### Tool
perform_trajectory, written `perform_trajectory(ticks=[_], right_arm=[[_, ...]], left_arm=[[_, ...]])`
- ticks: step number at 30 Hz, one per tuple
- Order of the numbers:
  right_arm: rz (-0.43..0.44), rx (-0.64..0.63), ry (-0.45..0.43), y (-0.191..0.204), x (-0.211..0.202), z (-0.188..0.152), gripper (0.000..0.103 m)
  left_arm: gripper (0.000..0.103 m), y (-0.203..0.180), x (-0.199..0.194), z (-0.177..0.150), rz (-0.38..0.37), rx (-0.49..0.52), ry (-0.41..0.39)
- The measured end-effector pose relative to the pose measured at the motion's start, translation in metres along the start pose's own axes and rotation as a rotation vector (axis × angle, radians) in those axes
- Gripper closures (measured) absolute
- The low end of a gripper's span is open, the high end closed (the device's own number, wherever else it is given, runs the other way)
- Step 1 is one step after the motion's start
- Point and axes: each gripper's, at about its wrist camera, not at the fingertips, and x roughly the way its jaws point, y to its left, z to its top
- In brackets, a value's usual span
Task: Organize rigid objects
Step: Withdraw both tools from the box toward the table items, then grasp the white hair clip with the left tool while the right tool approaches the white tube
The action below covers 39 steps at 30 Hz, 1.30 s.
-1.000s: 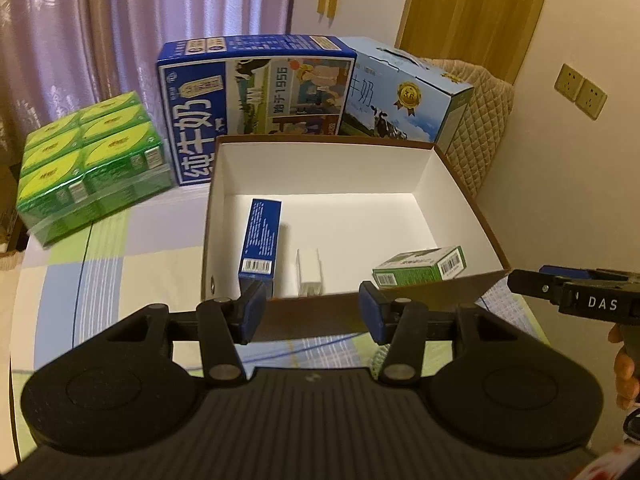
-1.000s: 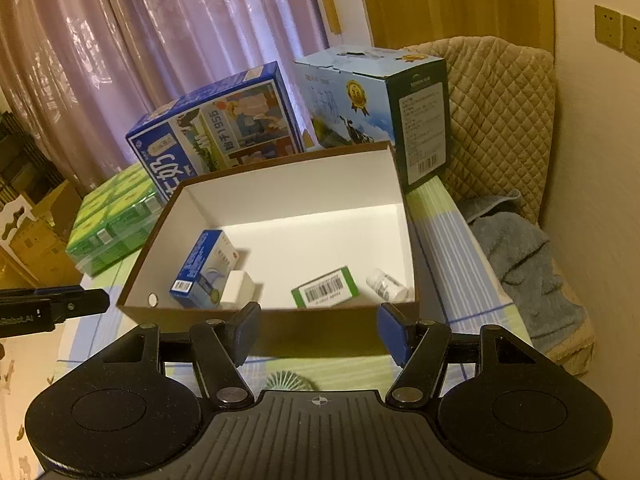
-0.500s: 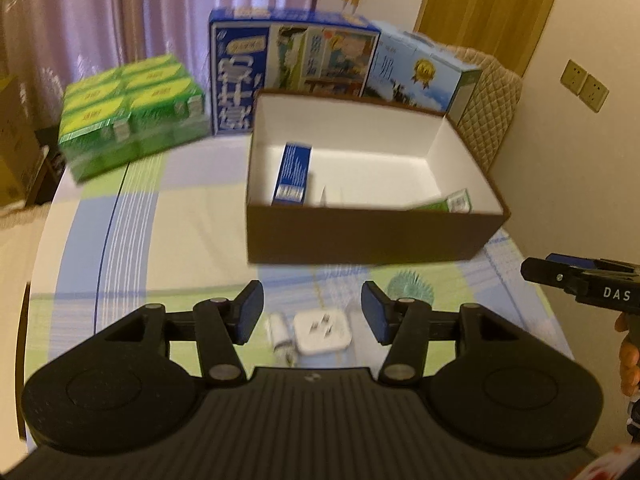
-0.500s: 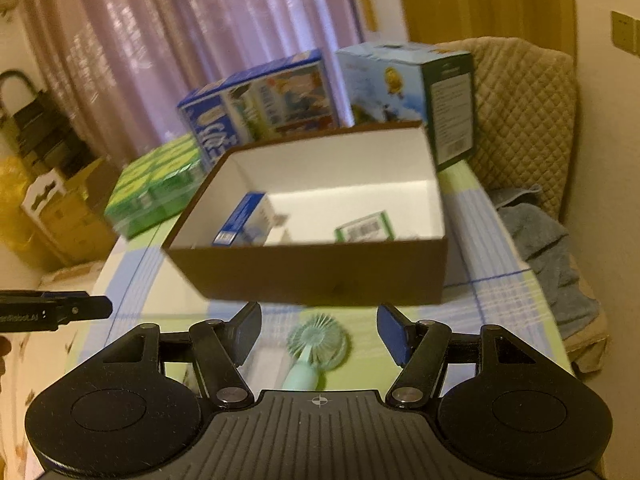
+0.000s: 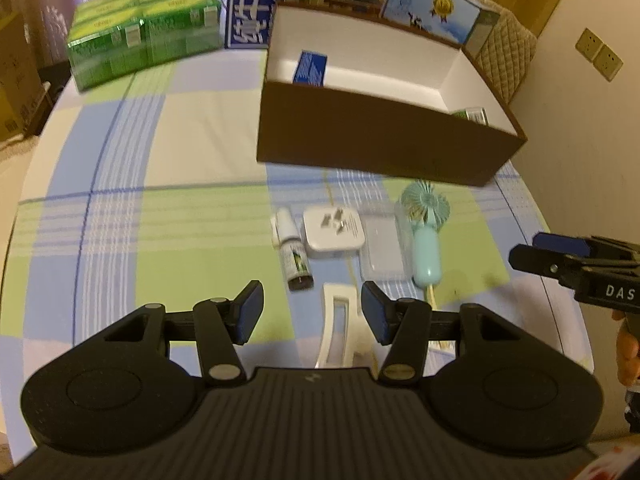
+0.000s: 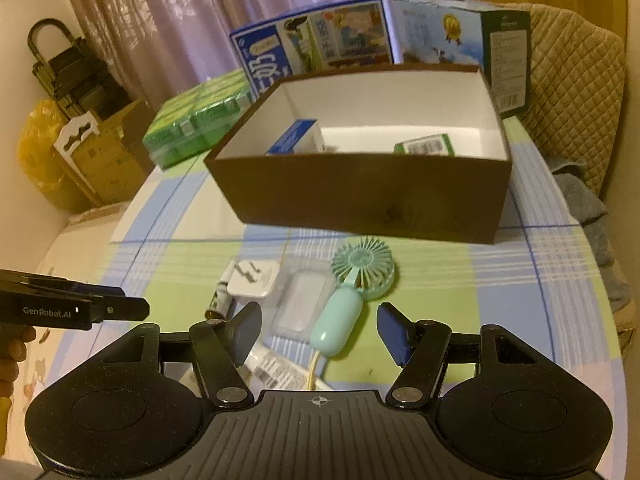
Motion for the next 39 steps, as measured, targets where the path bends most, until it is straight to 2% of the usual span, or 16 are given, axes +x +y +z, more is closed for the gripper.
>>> perform_trajectory(ticks=[7, 14, 23, 39], right_arm=[[0.005, -0.031, 0.057, 0.007, 0.016, -0.017, 0.042], [0.013, -0.061, 0.094, 0.010, 0.027, -0.029, 0.042], [0.004, -0.061, 0.129, 0.008, 0.036, -0.036, 0.042], [-0.001, -0.065, 0.163, 0.002, 0.048, -0.042, 0.042]], left_arm=[[0.053, -0.005, 0.022, -0.021, -0.015, 0.014, 0.080], [0.053, -0.011, 0.038, -0.032, -0.028, 0.036, 0.118], [0.052, -0.018, 0.049, -0.034, -0.044, 0.060, 0.141], [0.052, -0.026, 0.073, -0.034, -0.021, 0.088, 0.150]])
